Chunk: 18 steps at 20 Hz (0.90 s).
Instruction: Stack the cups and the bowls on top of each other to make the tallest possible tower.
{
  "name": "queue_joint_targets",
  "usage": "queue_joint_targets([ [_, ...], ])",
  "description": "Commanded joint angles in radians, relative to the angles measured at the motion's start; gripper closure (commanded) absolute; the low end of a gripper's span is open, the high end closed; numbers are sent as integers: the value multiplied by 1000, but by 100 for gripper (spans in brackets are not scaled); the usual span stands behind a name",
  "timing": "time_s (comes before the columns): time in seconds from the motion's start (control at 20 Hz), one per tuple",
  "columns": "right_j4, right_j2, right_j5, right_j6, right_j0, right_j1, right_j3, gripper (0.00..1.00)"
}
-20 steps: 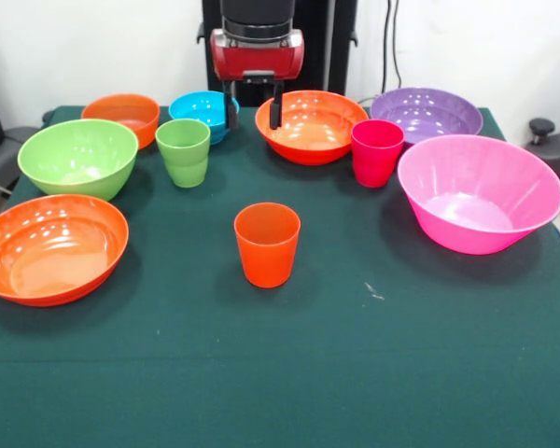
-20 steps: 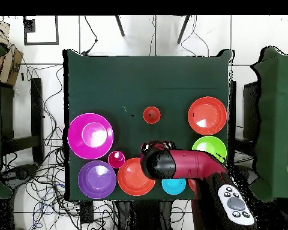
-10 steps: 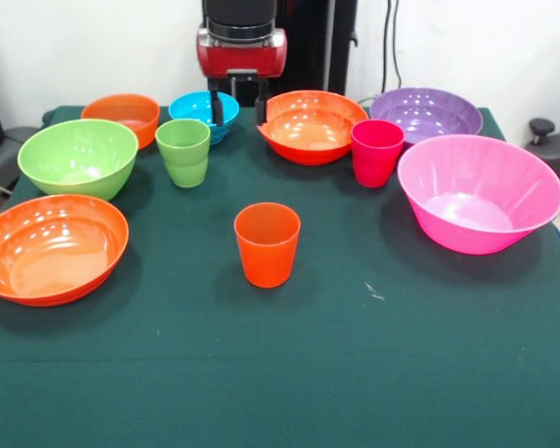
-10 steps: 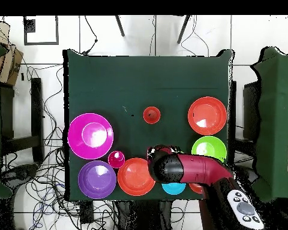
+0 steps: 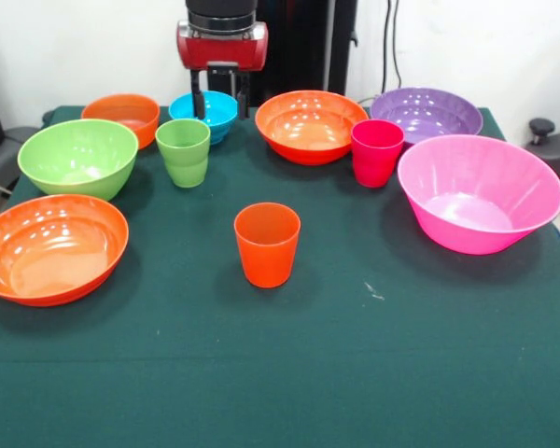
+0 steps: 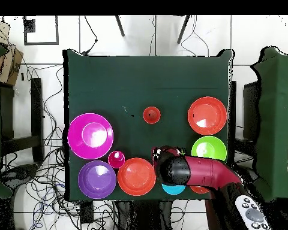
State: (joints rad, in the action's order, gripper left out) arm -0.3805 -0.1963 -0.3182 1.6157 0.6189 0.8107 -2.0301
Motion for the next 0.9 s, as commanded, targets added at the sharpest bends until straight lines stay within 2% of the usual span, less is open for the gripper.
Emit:
queue_joint_targets([
  [0.05,-96,-52,33,11,-15,-72,-31,0],
  [0.65,-128,-65,58,5,-3,-170,57,0],
  [0.9,-134,-82,34,-20,24,-166,61,0],
])
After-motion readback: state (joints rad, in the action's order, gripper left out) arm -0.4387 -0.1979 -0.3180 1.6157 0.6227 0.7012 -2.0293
